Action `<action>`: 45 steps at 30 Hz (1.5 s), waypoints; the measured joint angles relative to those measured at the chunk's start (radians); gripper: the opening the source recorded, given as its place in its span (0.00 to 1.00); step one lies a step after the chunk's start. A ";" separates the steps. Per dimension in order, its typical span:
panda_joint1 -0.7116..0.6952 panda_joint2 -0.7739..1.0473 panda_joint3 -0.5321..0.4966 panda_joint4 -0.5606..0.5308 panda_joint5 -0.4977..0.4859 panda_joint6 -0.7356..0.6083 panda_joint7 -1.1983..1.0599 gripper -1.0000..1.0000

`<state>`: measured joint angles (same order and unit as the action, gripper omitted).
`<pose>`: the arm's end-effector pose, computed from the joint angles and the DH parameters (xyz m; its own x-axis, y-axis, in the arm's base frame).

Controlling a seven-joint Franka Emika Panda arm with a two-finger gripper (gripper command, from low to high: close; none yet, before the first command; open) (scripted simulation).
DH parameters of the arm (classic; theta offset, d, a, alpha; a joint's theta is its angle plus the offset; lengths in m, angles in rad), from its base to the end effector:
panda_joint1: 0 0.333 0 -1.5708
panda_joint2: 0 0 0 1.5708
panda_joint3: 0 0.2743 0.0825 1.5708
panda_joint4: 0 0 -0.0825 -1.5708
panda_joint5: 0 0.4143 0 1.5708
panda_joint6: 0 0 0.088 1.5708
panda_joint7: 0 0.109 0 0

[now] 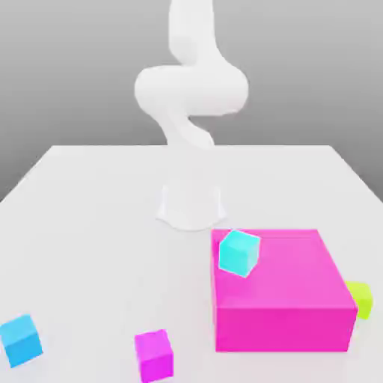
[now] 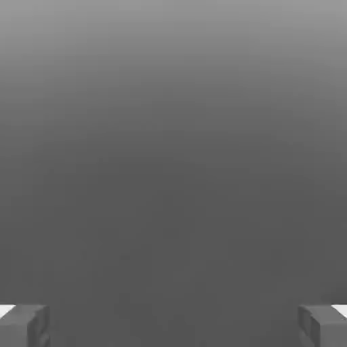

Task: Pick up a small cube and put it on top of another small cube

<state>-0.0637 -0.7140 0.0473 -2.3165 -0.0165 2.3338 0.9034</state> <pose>0.4380 -0.0030 0.6409 0.4398 -0.7773 0.4499 -0.6023 -0.6268 -0.4943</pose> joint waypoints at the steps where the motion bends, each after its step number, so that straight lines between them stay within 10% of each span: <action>1: -0.025 0.037 0.019 -0.007 -0.010 0.015 0.047 0.50; 15: -0.264 0.523 0.182 -0.098 -0.175 0.200 0.679 0.50; 32: -0.262 1.083 0.117 -0.161 -0.178 0.506 1.166 0.50; 33: -0.249 1.115 0.100 -0.155 -0.192 0.531 1.177 0.00; 45: -0.286 0.965 0.147 -0.179 -0.120 0.417 1.116 0.00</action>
<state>-0.3500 0.2507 0.1946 -2.4953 -0.1361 2.7508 2.0191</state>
